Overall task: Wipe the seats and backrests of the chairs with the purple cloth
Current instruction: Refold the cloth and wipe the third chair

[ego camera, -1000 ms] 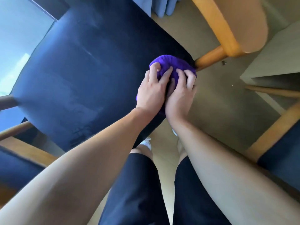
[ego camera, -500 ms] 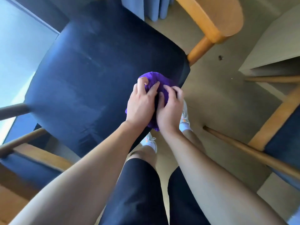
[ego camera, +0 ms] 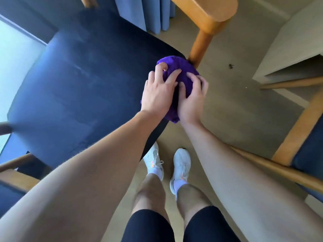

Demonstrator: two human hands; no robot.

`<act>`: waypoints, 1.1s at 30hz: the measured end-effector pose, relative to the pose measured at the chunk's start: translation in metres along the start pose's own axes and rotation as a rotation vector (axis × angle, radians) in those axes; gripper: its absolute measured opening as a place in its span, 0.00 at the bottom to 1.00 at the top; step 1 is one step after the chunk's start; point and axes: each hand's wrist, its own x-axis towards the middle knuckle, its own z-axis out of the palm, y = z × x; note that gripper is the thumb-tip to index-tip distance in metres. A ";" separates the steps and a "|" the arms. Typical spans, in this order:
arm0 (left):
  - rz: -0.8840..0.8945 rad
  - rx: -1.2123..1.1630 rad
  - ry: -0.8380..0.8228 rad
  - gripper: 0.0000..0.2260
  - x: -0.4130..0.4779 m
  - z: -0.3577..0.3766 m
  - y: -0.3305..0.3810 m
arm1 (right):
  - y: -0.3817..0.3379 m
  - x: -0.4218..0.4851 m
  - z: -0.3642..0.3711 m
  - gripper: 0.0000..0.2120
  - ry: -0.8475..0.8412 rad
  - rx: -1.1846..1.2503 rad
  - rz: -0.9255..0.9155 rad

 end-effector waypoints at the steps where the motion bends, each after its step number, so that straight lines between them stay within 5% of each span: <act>1: 0.008 0.005 0.001 0.18 -0.001 0.001 0.000 | 0.000 -0.003 0.001 0.14 0.008 0.013 0.007; 19: 0.004 -0.013 -0.042 0.19 -0.135 -0.012 -0.064 | -0.003 -0.149 0.032 0.13 0.074 0.021 0.004; 33: -0.321 -0.011 -0.034 0.16 -0.225 -0.016 -0.060 | 0.003 -0.231 0.034 0.13 -0.035 0.028 0.051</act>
